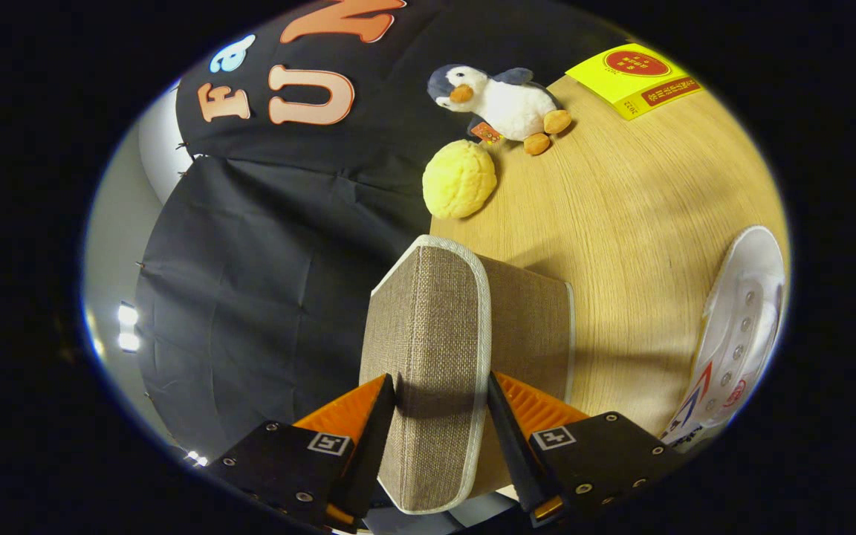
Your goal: Open the storage box then place both shoes into the box .Put the left shoe in first, then the right shoe, with the right side of both shoes facing outward in a uniform manner.
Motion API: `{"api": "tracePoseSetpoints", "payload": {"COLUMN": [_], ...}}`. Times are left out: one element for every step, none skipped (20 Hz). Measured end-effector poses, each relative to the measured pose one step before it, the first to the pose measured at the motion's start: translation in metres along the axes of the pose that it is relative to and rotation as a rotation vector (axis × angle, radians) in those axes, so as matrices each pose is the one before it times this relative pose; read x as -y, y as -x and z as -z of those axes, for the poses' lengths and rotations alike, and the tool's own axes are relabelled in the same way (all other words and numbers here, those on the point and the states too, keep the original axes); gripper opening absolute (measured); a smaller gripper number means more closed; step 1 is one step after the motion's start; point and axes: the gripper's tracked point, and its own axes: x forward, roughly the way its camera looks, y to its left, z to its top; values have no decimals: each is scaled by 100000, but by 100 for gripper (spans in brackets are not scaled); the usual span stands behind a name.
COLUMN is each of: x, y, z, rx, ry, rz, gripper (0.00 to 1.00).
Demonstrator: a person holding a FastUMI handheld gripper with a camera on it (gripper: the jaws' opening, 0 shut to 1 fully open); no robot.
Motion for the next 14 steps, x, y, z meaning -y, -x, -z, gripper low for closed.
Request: {"api": "tracePoseSetpoints", "payload": {"x": [-152,-157,61,-38,-50,-74,-368,-319,-330,201,498,569,341,-94], "y": [639,799,231,379,180,54,-16,101,-116,-310,-382,-400,-448,-182], "z": [-120,-314,-586,-495,-456,-86,-4,157,31,386,358,523,315,54], "rx": [316,1280,2411,3129,1667,899,275,326,-101,-981,-1483,-1645,-1027,464], "ry": [-491,-4,205,-35,-695,-603,14,50,272,717,567,-153,-637,-1065], "rz": [-680,-359,373,36,737,-9,-475,-840,-1302,894,1505,2290,1161,-56], "gripper": [72,70,63,57,44,38,31,30,27,26,26,26,26,26]}}
